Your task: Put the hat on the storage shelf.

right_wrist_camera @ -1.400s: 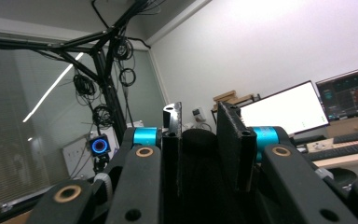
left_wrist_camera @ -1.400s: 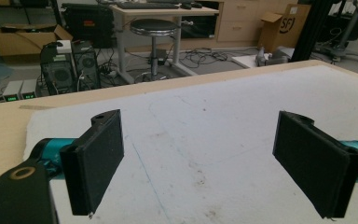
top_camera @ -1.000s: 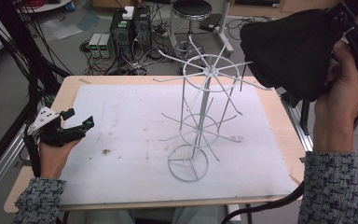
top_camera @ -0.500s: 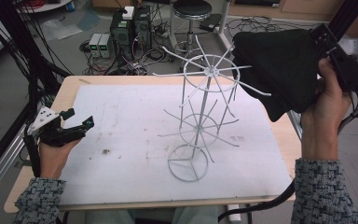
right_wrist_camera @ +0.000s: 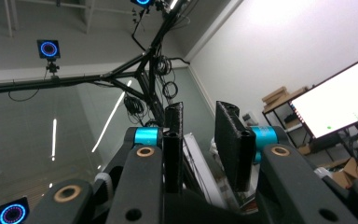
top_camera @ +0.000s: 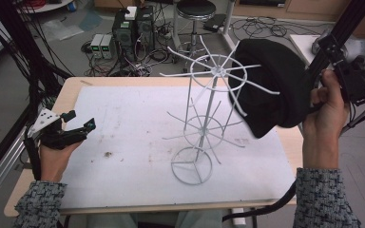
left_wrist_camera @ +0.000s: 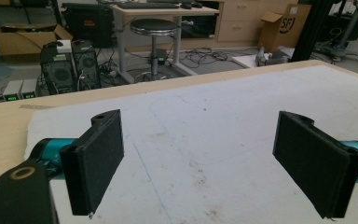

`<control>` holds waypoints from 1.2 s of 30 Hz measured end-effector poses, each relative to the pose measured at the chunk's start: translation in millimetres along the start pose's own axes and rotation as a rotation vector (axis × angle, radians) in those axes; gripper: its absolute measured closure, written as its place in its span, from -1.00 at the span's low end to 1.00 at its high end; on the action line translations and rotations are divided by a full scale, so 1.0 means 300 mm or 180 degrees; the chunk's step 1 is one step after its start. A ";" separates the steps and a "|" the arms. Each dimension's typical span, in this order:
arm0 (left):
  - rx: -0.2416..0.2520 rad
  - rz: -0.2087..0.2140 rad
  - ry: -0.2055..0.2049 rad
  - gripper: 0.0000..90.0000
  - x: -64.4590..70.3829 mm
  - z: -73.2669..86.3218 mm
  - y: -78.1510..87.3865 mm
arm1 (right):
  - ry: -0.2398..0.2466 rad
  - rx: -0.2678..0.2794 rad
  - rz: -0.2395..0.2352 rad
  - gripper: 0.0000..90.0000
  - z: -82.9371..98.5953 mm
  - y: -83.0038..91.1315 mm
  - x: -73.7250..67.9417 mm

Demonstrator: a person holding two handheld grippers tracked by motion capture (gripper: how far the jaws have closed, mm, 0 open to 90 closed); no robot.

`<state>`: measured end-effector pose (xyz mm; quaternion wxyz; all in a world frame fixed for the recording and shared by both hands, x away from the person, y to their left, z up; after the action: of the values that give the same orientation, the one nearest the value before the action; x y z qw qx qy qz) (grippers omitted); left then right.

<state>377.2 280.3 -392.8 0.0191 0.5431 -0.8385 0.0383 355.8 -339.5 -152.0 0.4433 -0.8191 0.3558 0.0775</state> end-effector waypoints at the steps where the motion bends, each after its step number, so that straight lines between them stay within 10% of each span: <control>1: 0.0001 0.0003 -0.0001 -0.63 0.001 0.000 -0.001 | 0.0058 -0.0090 0.0018 0.57 0.003 0.000 0.005; 11: 0.0013 -0.0014 0.0004 -0.63 -0.004 -0.001 0.002 | 0.0155 -0.0170 0.0109 0.45 0.019 0.034 0.060; 24: 0.0015 -0.0014 -0.0017 -0.63 -0.005 -0.002 0.002 | 0.1003 -0.0481 0.0748 0.05 0.024 0.128 0.173; 36: 0.0028 -0.0013 -0.0044 -0.63 -0.003 -0.001 0.000 | 0.1773 -0.1074 0.1114 -0.22 0.164 0.240 0.262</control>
<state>377.4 281.1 -392.6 0.0110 0.5451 -0.8374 0.0382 375.9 -366.9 -264.2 0.1682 -0.7971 0.5797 -0.0161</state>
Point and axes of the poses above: each handheld gripper's, and its own axes: y roughly backward along the jaws, z roughly out of its underside, x roughly to its right, the point moved 6 cm from there along -y, roughly forward along the jaws, and after that the axes turned 15 degrees about x, right-handed, at the moved point
